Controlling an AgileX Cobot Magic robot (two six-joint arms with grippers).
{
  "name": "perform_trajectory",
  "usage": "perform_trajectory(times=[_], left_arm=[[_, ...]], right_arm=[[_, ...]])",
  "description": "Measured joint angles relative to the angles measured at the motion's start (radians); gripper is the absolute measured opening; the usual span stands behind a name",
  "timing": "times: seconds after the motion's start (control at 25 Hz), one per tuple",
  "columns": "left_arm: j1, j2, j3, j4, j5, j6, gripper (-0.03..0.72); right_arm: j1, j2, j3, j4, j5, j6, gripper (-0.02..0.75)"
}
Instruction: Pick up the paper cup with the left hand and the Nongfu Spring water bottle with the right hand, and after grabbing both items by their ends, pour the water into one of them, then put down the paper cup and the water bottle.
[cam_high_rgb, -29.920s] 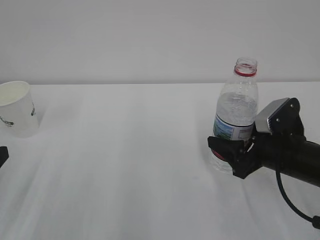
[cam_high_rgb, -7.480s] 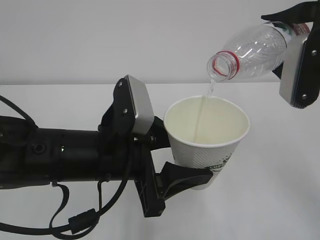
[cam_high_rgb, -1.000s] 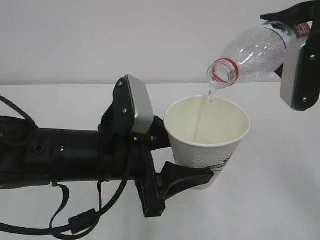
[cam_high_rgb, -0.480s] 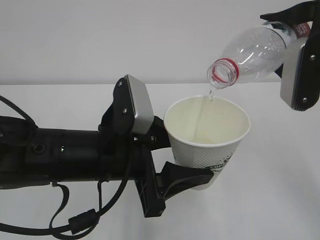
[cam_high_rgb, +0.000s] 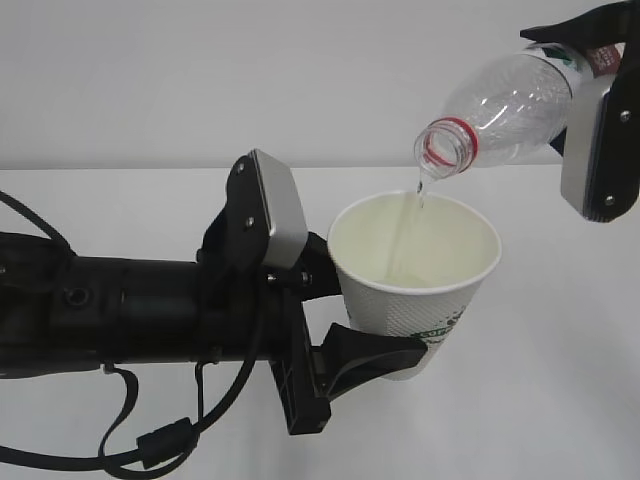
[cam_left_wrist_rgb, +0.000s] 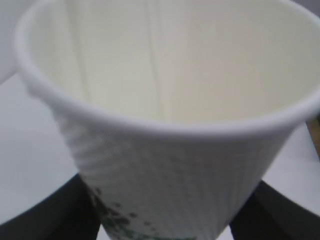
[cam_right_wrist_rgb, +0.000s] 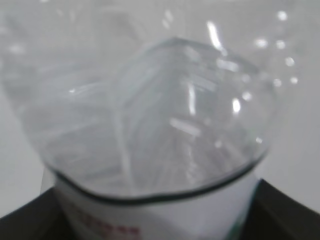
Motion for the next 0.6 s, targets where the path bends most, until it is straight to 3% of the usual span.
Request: perform_trajectory(times=[0.6], left_arm=[[0.0,0.0,0.0,0.0,0.0,0.0,0.508]], right_arm=[[0.0,0.0,0.0,0.0,0.0,-0.002,0.522]])
